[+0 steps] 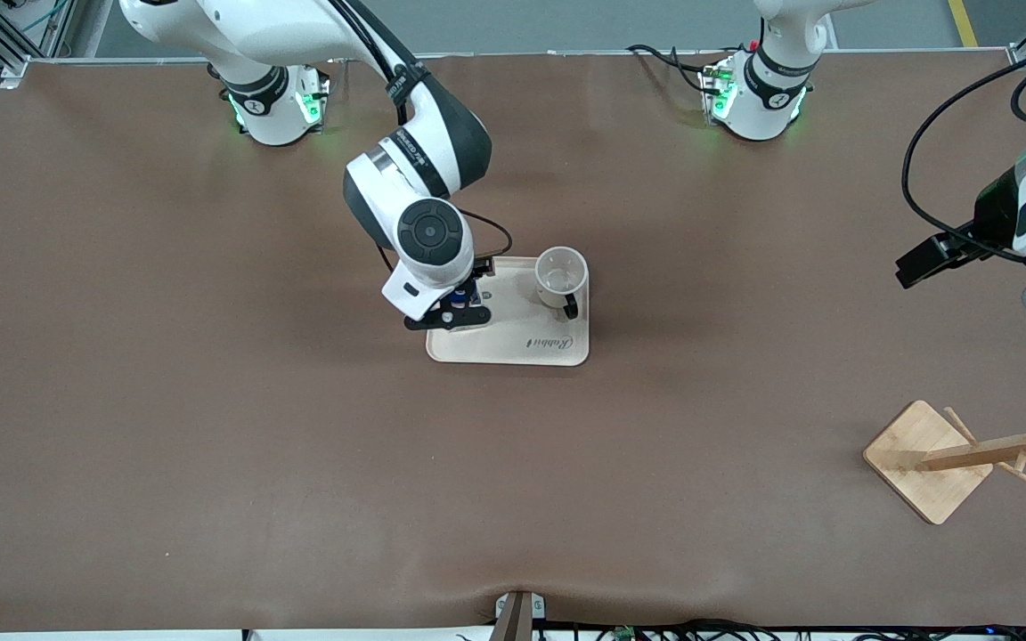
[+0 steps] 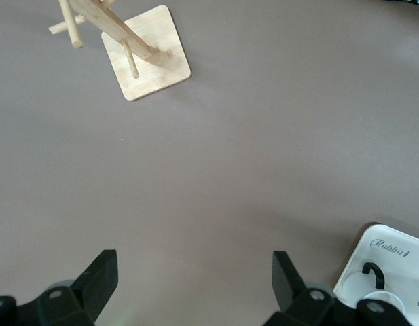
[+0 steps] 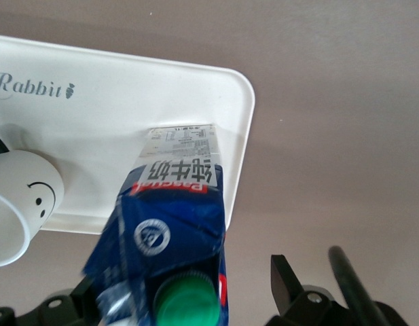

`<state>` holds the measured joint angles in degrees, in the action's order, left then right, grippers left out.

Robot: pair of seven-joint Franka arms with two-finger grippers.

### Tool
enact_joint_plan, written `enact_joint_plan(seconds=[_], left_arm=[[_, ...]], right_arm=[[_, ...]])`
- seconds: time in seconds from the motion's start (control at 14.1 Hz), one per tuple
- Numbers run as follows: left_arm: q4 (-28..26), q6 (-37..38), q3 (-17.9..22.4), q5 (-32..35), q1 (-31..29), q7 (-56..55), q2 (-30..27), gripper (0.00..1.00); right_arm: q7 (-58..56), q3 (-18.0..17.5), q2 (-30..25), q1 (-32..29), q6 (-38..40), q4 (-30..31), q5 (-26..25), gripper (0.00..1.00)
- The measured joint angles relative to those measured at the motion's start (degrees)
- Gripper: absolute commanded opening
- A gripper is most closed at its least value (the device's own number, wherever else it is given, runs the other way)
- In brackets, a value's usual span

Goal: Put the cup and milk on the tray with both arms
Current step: 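Lower the milk carton onto the tray beside the mug with the right gripper, then open the right gripper and withdraw it from the tray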

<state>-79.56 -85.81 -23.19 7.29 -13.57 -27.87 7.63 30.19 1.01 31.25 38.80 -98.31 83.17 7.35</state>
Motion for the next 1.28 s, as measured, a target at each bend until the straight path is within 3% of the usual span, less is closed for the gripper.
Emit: enact_joint_plan(seconds=[0.21,0.5,0.92,1.28], left_arm=[[0.0,0.4,-0.2,0.0,0.0,0.1,-0.9,1.00],[0.0,0.6,0.4,0.0,0.2,5.8,-2.3,1.00],[-3.6,1.1,12.7,-1.3,10.6,12.8,-6.1,1.00],[-9.3,0.6,14.5,-3.2,12.7,13.0,-10.9,1.00]], right_arm=[[0.0,0.1,-0.5,-1.9,5.0,-4.1,2.0,1.00],[0.0,0.4,-0.8,-4.2,6.0,-9.1,6.0,1.00],[0.0,1.0,-2.8,-14.3,16.1,-16.7,6.1,1.00],[-0.3,1.1,-7.2,-25.3,22.0,-20.9,5.8,1.00]])
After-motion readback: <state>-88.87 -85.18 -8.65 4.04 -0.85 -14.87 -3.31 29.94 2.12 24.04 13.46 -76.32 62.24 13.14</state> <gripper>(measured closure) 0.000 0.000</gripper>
